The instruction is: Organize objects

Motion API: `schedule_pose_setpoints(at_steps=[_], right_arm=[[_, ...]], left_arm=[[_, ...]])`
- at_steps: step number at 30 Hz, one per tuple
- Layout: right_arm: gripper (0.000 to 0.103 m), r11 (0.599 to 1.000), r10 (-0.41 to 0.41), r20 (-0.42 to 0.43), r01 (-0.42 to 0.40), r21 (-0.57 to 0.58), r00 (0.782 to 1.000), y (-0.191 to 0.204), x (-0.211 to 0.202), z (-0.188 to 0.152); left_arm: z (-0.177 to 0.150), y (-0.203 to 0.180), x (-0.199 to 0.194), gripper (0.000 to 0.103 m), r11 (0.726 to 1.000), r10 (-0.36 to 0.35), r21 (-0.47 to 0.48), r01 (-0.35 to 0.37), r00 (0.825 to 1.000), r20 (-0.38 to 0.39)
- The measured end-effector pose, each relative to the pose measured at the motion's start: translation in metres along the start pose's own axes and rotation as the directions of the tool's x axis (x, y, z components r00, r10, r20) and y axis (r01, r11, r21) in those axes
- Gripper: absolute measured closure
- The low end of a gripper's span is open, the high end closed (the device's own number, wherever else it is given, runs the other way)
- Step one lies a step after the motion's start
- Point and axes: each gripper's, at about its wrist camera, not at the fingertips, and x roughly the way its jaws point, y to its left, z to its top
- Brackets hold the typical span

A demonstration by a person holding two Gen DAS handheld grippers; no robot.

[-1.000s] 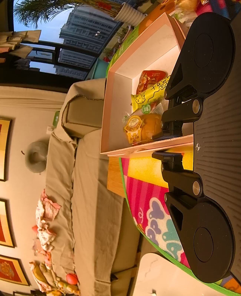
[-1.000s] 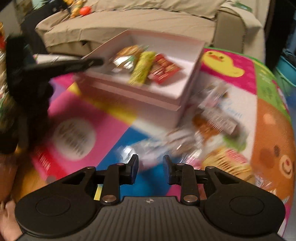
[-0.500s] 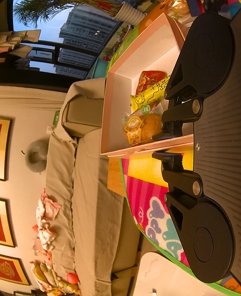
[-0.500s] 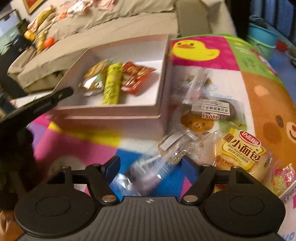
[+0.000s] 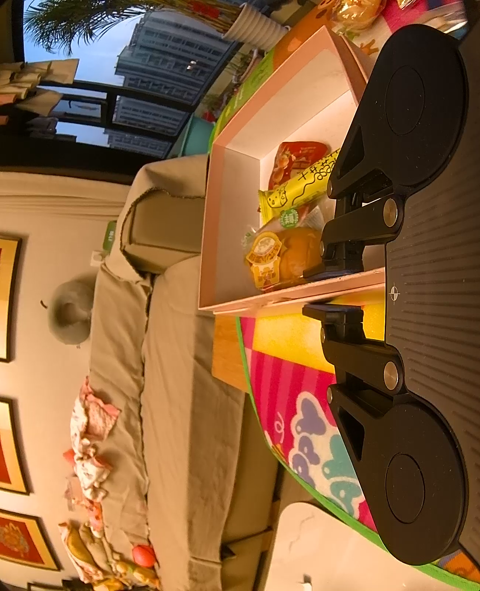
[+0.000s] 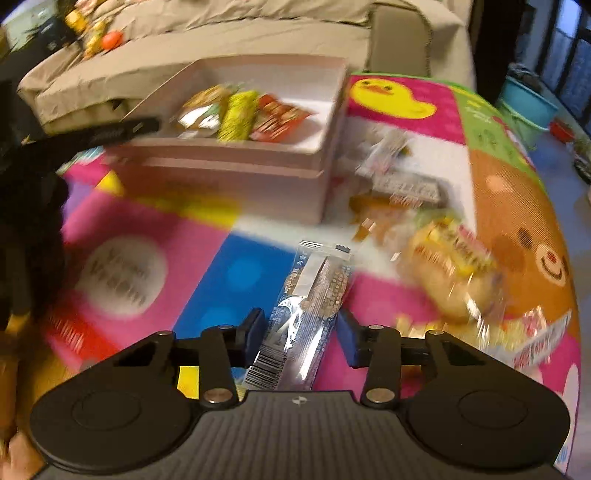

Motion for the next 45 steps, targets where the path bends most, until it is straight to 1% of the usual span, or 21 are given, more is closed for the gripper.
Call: schedule_pose_setpoints(at_steps=[3,7,12,15,16,17,19,21,24,25,27,28,29,31,35,37,39,42,43,44,45], right_arm=[[0.062,0.999,0.032,-0.022,-0.032,-0.024,0.999,0.011,-0.01,-0.012],[0.065,0.998,0.053,-0.029,-0.054,-0.035,0.998,0.023,-0.02,-0.021],[0.071,0.998,0.059,0.007,-0.059,-0.037,0.998,0.029,-0.04,-0.018],[0.079,0.997,0.07,0.063,-0.067,-0.046,0.996,0.034,-0.059,-0.007],[0.094,0.996,0.074,0.087,-0.07,-0.049,0.993,0.035,-0.067,-0.001],[0.097,0.996,0.078,0.105,-0.072,-0.054,0.991,0.036,-0.074,0.005],[0.097,0.995,0.074,0.144,-0.064,-0.072,0.987,0.039,-0.086,0.015],[0.097,0.994,0.047,0.164,-0.03,-0.101,0.985,0.042,-0.09,0.019],[0.097,0.994,0.032,0.141,-0.017,-0.106,0.99,0.041,-0.083,0.017],[0.093,0.994,0.024,0.13,-0.009,-0.111,0.991,0.04,-0.079,0.014],[0.075,0.99,0.003,0.107,0.012,-0.142,0.994,0.04,-0.069,0.006],[0.057,0.987,-0.009,0.096,0.025,-0.161,0.995,0.04,-0.064,0.001],[0.046,0.984,-0.014,0.085,0.029,-0.176,0.996,0.041,-0.059,-0.004],[0.046,0.983,-0.009,0.044,0.017,-0.184,0.999,0.04,-0.047,-0.012],[0.045,0.986,0.104,-0.024,-0.106,-0.129,0.994,0.037,-0.039,-0.022],[0.041,0.977,0.137,-0.051,-0.143,-0.16,0.989,0.044,-0.036,-0.029],[0.041,0.973,0.121,-0.079,-0.134,-0.186,0.989,0.052,-0.029,-0.035],[0.042,0.978,0.107,-0.109,-0.124,-0.17,0.988,0.053,-0.02,-0.036],[0.046,0.978,0.106,-0.109,-0.123,-0.166,0.988,0.053,-0.02,-0.036],[0.058,0.978,0.104,-0.106,-0.121,-0.168,0.989,0.053,-0.021,-0.036],[0.063,0.978,0.106,-0.106,-0.123,-0.17,0.989,0.054,-0.023,-0.036]], left_arm=[[0.0,0.0,0.0,0.087,1.0,0.0,0.0,0.0,1.0,0.0],[0.0,0.0,0.0,0.087,1.0,-0.001,0.0,0.001,1.0,0.0],[0.0,0.0,0.0,0.087,1.0,-0.001,0.0,0.001,1.0,-0.001],[0.0,0.0,0.0,0.087,1.0,-0.001,0.0,0.001,1.0,0.0],[0.0,0.0,0.0,0.087,1.0,-0.001,0.0,0.001,1.0,0.0],[0.0,0.0,0.0,0.087,1.0,-0.002,0.0,0.002,1.0,0.0],[0.0,-0.001,-0.001,0.087,1.0,-0.002,-0.001,0.002,1.0,0.0],[0.0,0.0,0.0,0.087,1.0,-0.001,0.001,0.001,1.0,-0.001],[0.0,0.0,0.0,0.087,1.0,-0.001,0.001,0.001,1.0,-0.001],[0.0,0.0,0.0,0.087,1.0,-0.001,0.001,0.001,1.0,-0.001],[0.0,0.0,0.0,0.087,1.0,-0.001,0.001,0.001,1.0,-0.001],[0.0,0.0,0.0,0.087,1.0,-0.002,0.001,0.002,1.0,-0.001],[0.0,0.0,0.0,0.087,1.0,-0.002,0.001,0.002,1.0,0.0],[0.001,0.0,0.0,0.087,1.0,-0.002,0.001,0.002,1.0,-0.001],[0.001,0.0,0.0,0.087,1.0,-0.003,0.001,0.003,1.0,-0.001],[0.001,-0.001,-0.001,0.087,1.0,-0.003,0.002,0.003,1.0,-0.001],[0.001,0.0,0.0,0.087,1.0,-0.003,0.001,0.003,1.0,-0.001],[0.001,0.0,0.0,0.087,1.0,-0.003,0.002,0.003,1.0,-0.001],[0.001,0.0,0.0,0.087,1.0,-0.003,0.002,0.003,1.0,-0.001],[0.001,0.0,0.0,0.087,1.0,-0.003,0.002,0.003,1.0,-0.001],[0.001,0.0,0.0,0.087,1.0,-0.004,0.002,0.004,1.0,-0.001]])
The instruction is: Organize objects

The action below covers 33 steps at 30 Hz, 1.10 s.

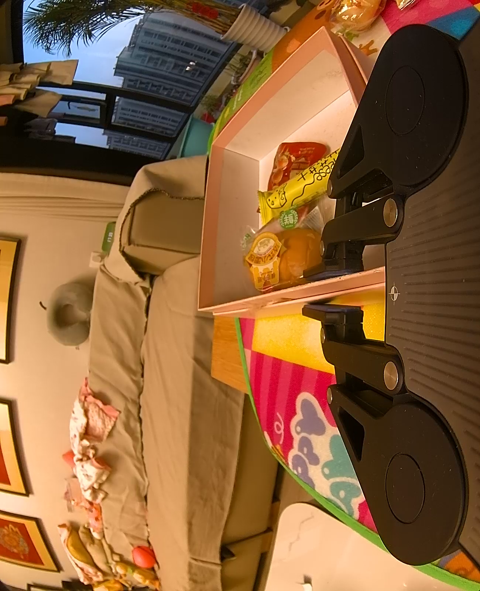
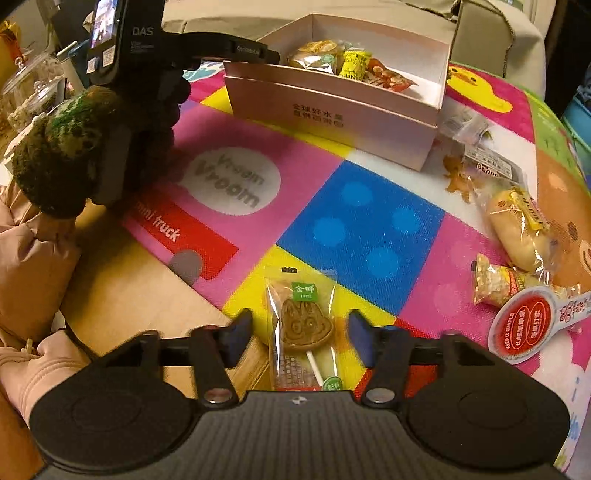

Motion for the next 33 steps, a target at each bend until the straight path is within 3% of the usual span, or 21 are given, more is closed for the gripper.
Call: schedule_pose_setpoints(at_steps=[6,9,11,15,17,20,25,27,30,33], right_arm=[[0.068,1.0,-0.019,0.018,0.019,-0.002,1.0,0.004,-0.01,0.005],[0.068,1.0,-0.018,0.114,0.017,0.005,0.993,0.001,-0.036,0.022],[0.068,0.999,-0.034,0.206,0.031,0.018,0.978,-0.004,-0.057,0.042],[0.068,0.996,-0.088,0.39,0.071,0.059,0.916,-0.017,-0.091,0.092],[0.068,0.994,-0.089,0.44,0.05,0.1,0.894,-0.028,-0.096,0.117],[0.068,0.989,-0.087,0.473,0.02,0.145,0.877,-0.038,-0.088,0.15],[0.066,0.981,-0.057,0.492,-0.042,0.188,0.869,-0.042,-0.052,0.188],[0.063,0.977,-0.029,0.468,-0.075,0.201,0.883,-0.044,-0.033,0.199],[0.061,0.973,-0.025,0.445,-0.08,0.217,0.895,-0.046,-0.018,0.204],[0.051,0.973,-0.051,0.445,-0.056,0.223,0.894,-0.051,-0.016,0.196]], left_arm=[[0.0,0.0,0.0,0.087,1.0,0.0,0.001,0.0,1.0,-0.001],[0.0,0.0,0.0,0.087,1.0,0.0,0.001,0.0,1.0,0.0],[0.0,0.0,-0.001,0.087,1.0,-0.001,0.001,0.001,1.0,0.0],[0.0,0.0,0.0,0.087,1.0,-0.001,0.0,0.001,1.0,0.0],[0.0,0.0,0.0,0.087,1.0,-0.001,0.001,0.001,1.0,-0.001],[0.0,0.0,0.0,0.087,1.0,-0.001,0.001,0.001,1.0,-0.001],[0.0,0.0,0.0,0.087,1.0,-0.002,0.001,0.002,1.0,-0.001],[0.0,0.0,0.0,0.087,1.0,-0.002,0.001,0.002,1.0,-0.001],[0.0,0.0,0.0,0.087,1.0,-0.001,0.002,0.001,1.0,-0.001],[0.0,-0.001,0.0,0.087,1.0,-0.001,0.002,0.001,1.0,-0.001]])
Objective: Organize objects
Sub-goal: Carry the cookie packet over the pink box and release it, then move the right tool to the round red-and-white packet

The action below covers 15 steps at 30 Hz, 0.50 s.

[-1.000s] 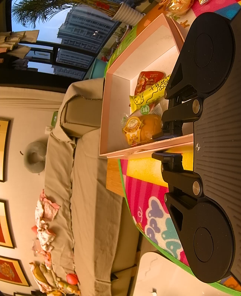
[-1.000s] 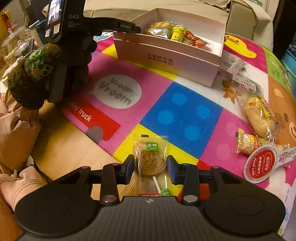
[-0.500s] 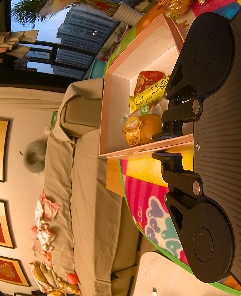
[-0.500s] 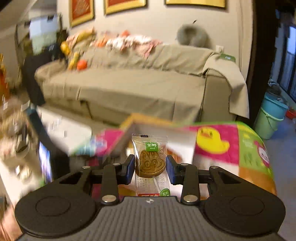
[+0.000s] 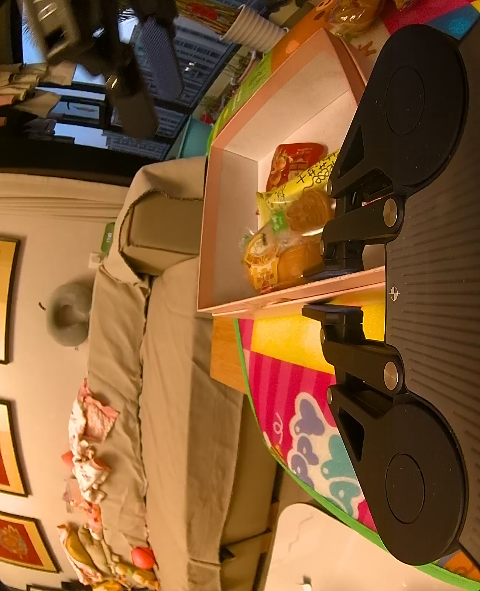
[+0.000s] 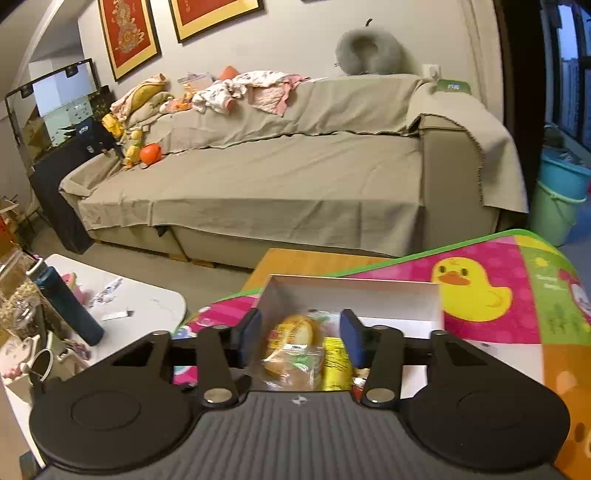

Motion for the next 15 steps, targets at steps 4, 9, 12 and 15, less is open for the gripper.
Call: schedule_pose_setpoints(at_steps=[4,9,12,15], right_arm=[[0.048,0.999,-0.054,0.012,0.054,-0.005,0.998,-0.016,-0.012,-0.008],[0.04,0.992,-0.122,0.033,0.123,-0.025,0.992,-0.039,-0.038,-0.027],[0.037,0.985,-0.171,0.029,0.171,-0.016,0.985,-0.058,-0.056,-0.044],[0.034,0.976,-0.219,0.014,0.219,0.002,0.976,-0.077,-0.071,-0.062]], left_arm=[[0.0,0.0,0.0,0.087,1.0,0.0,0.0,0.0,1.0,0.0],[0.0,0.0,0.0,0.087,1.0,-0.001,0.0,0.001,1.0,0.0],[0.0,0.0,0.0,0.087,1.0,-0.001,0.0,0.001,1.0,0.0],[0.0,0.0,0.0,0.087,1.0,-0.001,0.0,0.001,1.0,0.0]])
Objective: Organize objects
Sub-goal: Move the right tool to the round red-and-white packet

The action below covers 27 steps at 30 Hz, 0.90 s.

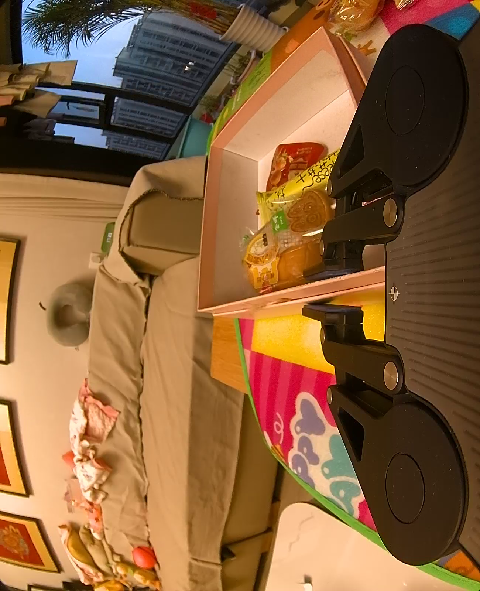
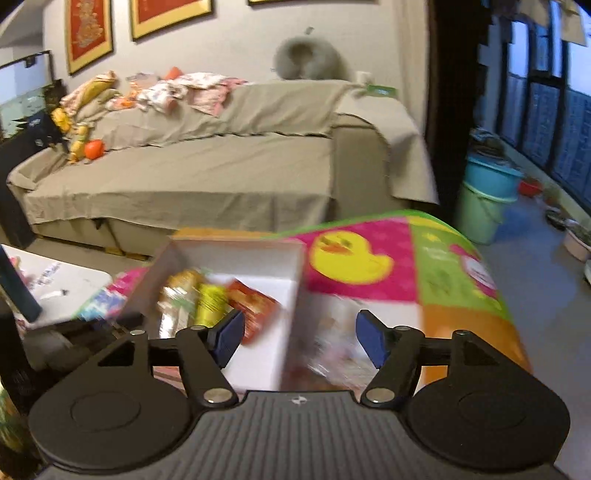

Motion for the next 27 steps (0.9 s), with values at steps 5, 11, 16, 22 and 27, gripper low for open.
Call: schedule_pose_setpoints(at_steps=[5,11,16,22,27], right_arm=[[0.026,0.993,-0.095,-0.038,0.097,0.061,0.995,-0.037,-0.016,-0.037],[0.018,0.981,-0.122,-0.137,0.14,0.132,0.983,-0.065,-0.022,-0.093],[0.016,0.967,-0.092,-0.202,0.136,0.214,0.975,-0.073,-0.018,-0.128],[0.015,0.95,-0.058,-0.211,0.119,0.288,0.976,-0.077,-0.008,-0.137],[0.018,0.946,-0.04,-0.173,0.093,0.31,0.984,-0.075,-0.004,-0.131]], left_arm=[[0.0,0.0,0.0,0.087,1.0,0.0,0.001,0.0,1.0,0.0],[0.0,-0.001,-0.001,0.087,1.0,0.001,0.002,-0.001,1.0,0.001],[-0.001,-0.001,-0.001,0.087,1.0,-0.001,0.002,0.001,1.0,0.001],[-0.001,-0.001,-0.001,0.087,1.0,-0.001,0.003,0.001,1.0,0.0],[-0.001,-0.001,-0.001,0.087,1.0,-0.003,0.004,0.003,1.0,0.0]])
